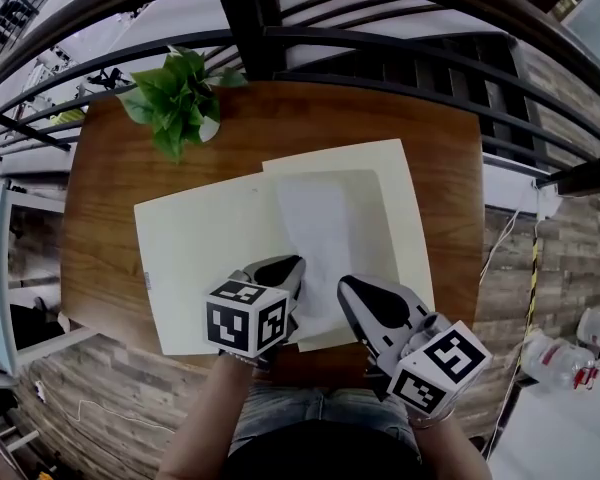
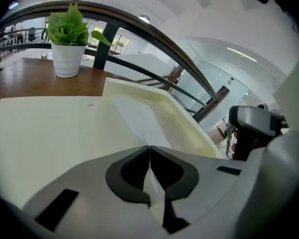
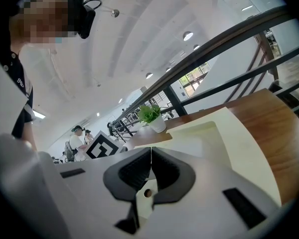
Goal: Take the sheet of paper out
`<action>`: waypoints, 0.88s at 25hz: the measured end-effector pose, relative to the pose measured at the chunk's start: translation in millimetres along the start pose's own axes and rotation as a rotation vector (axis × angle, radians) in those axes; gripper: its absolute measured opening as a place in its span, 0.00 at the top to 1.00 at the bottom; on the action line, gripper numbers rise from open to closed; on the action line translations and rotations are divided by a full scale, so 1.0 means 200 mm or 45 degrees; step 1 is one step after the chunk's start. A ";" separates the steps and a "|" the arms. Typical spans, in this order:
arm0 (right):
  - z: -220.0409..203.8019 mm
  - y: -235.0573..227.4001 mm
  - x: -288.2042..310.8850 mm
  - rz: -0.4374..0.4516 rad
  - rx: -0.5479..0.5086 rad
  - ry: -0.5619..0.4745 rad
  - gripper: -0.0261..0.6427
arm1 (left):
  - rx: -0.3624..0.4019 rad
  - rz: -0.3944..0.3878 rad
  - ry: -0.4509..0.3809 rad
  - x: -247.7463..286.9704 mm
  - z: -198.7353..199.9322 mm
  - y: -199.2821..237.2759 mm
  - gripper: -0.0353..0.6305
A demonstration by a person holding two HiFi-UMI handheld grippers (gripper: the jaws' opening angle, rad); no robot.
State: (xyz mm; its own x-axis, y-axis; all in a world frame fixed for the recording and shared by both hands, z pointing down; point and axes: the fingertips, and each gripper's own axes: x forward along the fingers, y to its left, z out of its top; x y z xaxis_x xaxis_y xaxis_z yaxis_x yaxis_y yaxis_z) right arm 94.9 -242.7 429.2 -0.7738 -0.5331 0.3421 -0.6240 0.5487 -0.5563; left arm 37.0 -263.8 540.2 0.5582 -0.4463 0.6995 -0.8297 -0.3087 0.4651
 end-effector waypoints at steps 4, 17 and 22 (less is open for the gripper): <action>-0.01 0.07 0.03 -0.021 -0.017 -0.013 0.92 | -0.017 -0.024 -0.022 -0.08 -0.02 0.04 0.91; -0.08 0.25 0.07 -0.103 0.003 -0.059 0.92 | -0.015 -0.011 -0.077 -0.33 -0.04 0.20 0.91; -0.12 0.36 0.13 -0.098 -0.001 -0.059 0.92 | -0.026 -0.002 -0.102 -0.45 -0.08 0.30 0.91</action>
State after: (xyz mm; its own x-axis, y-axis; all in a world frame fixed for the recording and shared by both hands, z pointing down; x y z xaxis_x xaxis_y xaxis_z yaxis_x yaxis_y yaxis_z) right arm 27.1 -202.1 416.9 -0.7177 -0.6030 0.3484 -0.6816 0.5056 -0.5289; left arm -63.6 -229.2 514.2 0.5576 -0.5116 0.6537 -0.8284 -0.2924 0.4777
